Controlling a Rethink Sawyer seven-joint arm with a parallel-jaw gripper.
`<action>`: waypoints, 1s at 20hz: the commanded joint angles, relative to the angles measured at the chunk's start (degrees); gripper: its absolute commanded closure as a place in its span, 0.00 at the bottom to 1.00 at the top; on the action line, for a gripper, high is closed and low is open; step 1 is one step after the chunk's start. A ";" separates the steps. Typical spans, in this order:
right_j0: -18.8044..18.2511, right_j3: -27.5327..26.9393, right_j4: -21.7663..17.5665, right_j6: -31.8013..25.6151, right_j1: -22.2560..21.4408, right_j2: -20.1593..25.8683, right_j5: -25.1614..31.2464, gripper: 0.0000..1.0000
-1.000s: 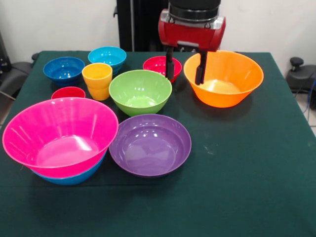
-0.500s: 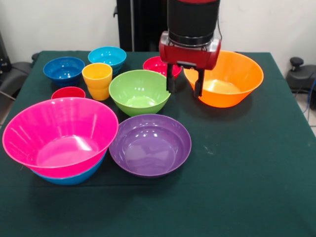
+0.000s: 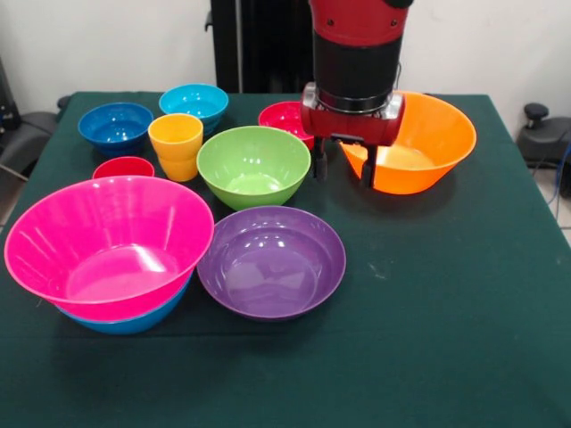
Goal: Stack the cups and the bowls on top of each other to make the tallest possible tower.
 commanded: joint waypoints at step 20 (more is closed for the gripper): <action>1.23 -18.35 -6.29 -6.17 10.60 3.14 4.47 0.00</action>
